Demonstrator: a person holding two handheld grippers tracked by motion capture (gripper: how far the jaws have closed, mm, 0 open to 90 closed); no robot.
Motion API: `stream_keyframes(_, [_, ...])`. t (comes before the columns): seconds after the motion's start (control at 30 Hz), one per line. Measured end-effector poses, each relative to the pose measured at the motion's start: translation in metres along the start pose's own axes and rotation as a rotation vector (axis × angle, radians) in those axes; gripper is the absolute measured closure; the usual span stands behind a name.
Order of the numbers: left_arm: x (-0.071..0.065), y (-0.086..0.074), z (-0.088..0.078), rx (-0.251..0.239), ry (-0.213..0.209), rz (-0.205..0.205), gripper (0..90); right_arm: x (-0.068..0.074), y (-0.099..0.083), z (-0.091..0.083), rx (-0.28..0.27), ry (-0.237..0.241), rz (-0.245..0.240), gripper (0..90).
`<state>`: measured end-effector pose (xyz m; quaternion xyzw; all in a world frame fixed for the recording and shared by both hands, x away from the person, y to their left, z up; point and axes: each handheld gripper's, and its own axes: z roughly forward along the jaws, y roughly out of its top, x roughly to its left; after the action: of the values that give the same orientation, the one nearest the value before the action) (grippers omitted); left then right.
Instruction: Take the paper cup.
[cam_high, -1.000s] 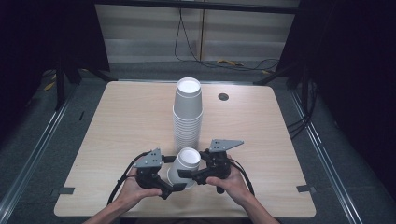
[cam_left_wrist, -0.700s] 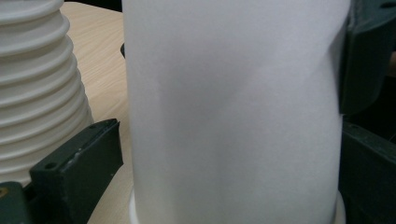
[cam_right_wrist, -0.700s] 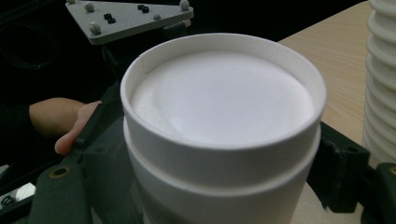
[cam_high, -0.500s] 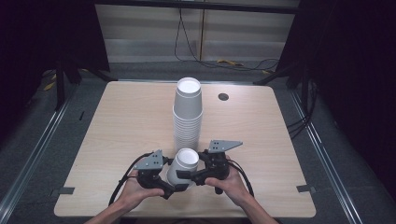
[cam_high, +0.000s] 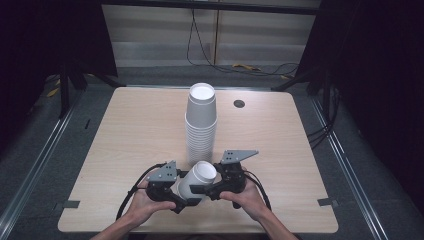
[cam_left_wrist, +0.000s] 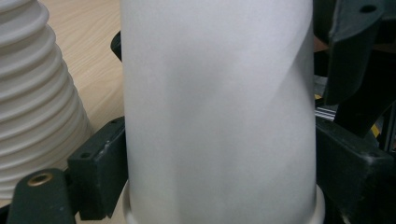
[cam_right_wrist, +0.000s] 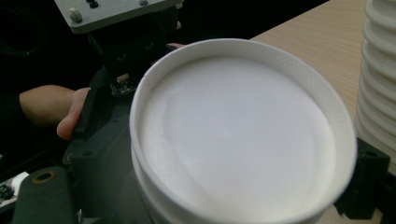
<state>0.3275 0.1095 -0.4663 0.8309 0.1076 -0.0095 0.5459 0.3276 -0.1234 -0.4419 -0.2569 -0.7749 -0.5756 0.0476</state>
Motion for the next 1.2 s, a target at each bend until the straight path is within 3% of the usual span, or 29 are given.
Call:
stream_keyframes(0.33, [0.001,0.000,-0.003,-0.001,-0.008,0.000,14.1,0.000,0.002,-0.004,-0.001,-0.002,0.002,13.8])
stream_keyframes(0.67, [0.007,0.001,-0.016,-0.029,0.026,-0.016,14.3,0.002,0.006,-0.008,0.036,-0.017,-0.033,13.6])
stream_keyframes(0.87, [0.008,0.002,-0.019,-0.006,0.027,-0.019,14.2,0.002,0.009,-0.012,0.056,-0.035,-0.057,13.9])
stream_keyframes(0.97, [0.009,0.004,-0.021,0.005,0.041,-0.015,14.2,0.002,0.009,-0.014,0.097,-0.038,-0.075,14.2])
stream_keyframes(1.2, [0.016,0.015,-0.023,0.026,0.064,-0.018,14.4,0.001,0.011,-0.021,0.120,-0.055,-0.081,14.0])
